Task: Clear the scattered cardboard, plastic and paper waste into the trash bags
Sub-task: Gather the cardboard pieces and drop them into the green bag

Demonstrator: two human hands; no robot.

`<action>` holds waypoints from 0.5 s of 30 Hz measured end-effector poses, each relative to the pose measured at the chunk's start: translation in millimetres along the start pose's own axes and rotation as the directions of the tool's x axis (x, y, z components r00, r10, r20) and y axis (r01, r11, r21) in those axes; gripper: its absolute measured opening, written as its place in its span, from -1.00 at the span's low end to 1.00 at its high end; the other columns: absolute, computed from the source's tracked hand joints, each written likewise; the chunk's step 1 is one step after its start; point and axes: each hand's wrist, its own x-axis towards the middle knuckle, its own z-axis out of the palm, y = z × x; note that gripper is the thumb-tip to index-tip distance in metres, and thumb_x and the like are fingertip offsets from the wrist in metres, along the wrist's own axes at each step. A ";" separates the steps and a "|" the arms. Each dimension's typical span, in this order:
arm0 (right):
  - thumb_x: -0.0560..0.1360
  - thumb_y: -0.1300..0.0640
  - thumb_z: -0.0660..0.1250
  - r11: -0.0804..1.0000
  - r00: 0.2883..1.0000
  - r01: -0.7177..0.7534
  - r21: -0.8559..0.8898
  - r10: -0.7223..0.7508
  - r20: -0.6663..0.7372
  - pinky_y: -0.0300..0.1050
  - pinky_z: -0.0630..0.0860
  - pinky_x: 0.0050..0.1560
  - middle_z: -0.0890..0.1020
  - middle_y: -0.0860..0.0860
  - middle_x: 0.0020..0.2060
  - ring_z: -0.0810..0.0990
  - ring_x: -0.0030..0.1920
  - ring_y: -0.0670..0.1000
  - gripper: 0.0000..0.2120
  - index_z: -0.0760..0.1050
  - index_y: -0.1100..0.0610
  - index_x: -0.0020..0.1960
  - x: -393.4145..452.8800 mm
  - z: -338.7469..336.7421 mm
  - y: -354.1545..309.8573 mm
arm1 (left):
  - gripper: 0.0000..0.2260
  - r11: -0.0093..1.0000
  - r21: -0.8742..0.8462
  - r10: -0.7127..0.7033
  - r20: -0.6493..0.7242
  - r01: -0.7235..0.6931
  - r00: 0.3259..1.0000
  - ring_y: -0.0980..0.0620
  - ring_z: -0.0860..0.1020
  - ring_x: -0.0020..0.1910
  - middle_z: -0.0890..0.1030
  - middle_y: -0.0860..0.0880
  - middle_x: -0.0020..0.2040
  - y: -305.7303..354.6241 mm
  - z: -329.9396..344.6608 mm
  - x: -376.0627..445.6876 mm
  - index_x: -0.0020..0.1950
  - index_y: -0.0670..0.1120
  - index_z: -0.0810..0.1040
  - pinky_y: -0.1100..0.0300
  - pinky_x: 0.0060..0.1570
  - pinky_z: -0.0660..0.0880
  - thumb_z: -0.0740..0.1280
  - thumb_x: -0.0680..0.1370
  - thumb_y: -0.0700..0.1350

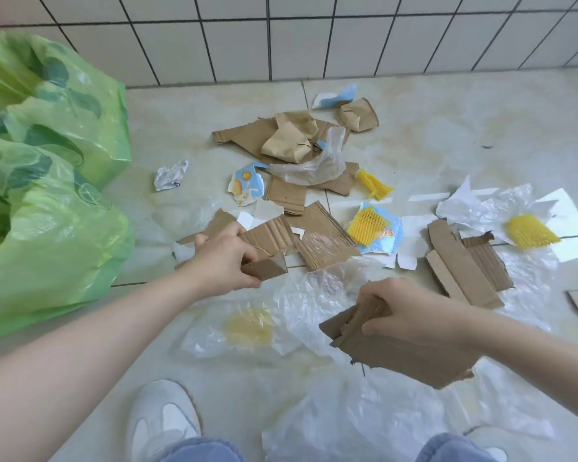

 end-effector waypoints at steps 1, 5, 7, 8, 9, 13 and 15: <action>0.44 0.03 0.38 0.999 1.000 0.010 0.051 -0.009 -0.019 -0.30 0.49 -0.14 0.60 -0.11 -0.14 0.55 -0.09 -0.12 -0.90 0.49 0.01 -0.09 -2.8 -11.6 -9.1 | -0.72 0.997 -0.070 -0.030 0.001 0.030 1.000 0.11 0.35 0.10 0.34 0.06 0.09 0.4 -6.4 -7.0 -0.49 0.23 0.48 0.12 0.05 0.15 0.55 0.28 0.02; 0.44 0.06 0.41 0.979 0.996 0.025 0.203 -0.006 -0.095 -0.37 0.46 -0.28 0.61 -0.11 -0.24 0.56 -0.24 -0.17 -0.88 0.53 0.06 -0.08 -4.9 -54.2 -51.9 | -0.78 0.922 -0.374 -0.119 -0.016 0.104 0.993 0.12 0.50 0.01 0.38 0.04 0.05 -2.9 -34.8 -31.9 -0.43 0.26 0.60 0.23 0.10 0.42 0.60 0.23 0.00; 0.43 0.06 0.42 0.959 0.991 0.048 0.279 -0.011 -0.133 -0.39 0.42 -0.35 0.57 -0.15 -0.35 0.53 -0.33 -0.17 -0.89 0.53 0.08 -0.14 -3.1 -73.4 -75.2 | -0.82 0.884 -0.455 -0.153 -0.059 0.110 0.986 0.19 0.52 -0.08 0.43 0.02 0.00 -5.8 -52.7 -45.9 -0.37 0.14 0.64 0.38 -0.05 0.42 0.61 0.24 -0.06; 0.42 0.07 0.42 0.947 0.989 0.060 0.317 -0.014 -0.146 -0.42 0.40 -0.38 0.55 -0.16 -0.39 0.52 -0.37 -0.20 -0.89 0.53 0.09 -0.17 -1.8 -82.5 -87.3 | -0.83 0.862 -0.493 -0.177 -0.073 0.119 0.982 0.19 0.53 -0.10 0.46 0.01 -0.01 -7.3 -63.0 -53.4 -0.31 0.11 0.65 0.41 -0.10 0.42 0.61 0.25 -0.09; 0.42 0.08 0.43 0.935 0.988 0.065 0.349 -0.011 -0.155 -0.45 0.38 -0.41 0.54 -0.18 -0.43 0.51 -0.40 -0.23 -0.89 0.53 0.09 -0.20 0.1 -90.4 -99.1 | -0.83 0.833 -0.538 -0.204 -0.084 0.128 0.975 0.17 0.56 -0.12 0.50 0.01 -0.01 -8.3 -74.5 -61.6 -0.25 0.04 0.67 0.39 -0.14 0.45 0.61 0.26 -0.11; 0.38 0.07 0.46 0.882 0.980 0.109 0.458 -0.018 -0.199 -0.22 0.49 -0.17 0.62 -0.08 -0.29 0.61 -0.20 -0.08 -0.89 0.57 0.07 -0.19 7.9 -115.5 -146.9 | -0.81 0.665 -0.729 -0.357 -0.116 0.165 0.927 0.04 0.67 -0.21 0.69 0.03 -0.16 -24.6 -126.1 -95.0 -0.12 -0.02 0.65 0.22 -0.21 0.60 0.57 0.32 -0.13; 0.39 0.07 0.46 0.847 0.977 0.129 0.516 -0.020 -0.211 -0.11 0.53 -0.08 0.66 -0.01 -0.18 0.65 -0.11 -0.01 -0.86 0.60 0.10 -0.09 14.2 -125.2 -172.4 | -0.80 0.609 -0.779 -0.425 -0.160 0.150 0.891 0.03 0.66 -0.20 0.71 0.02 -0.18 -38.5 -152.0 -110.6 -0.08 -0.03 0.64 0.16 -0.19 0.58 0.55 0.34 -0.12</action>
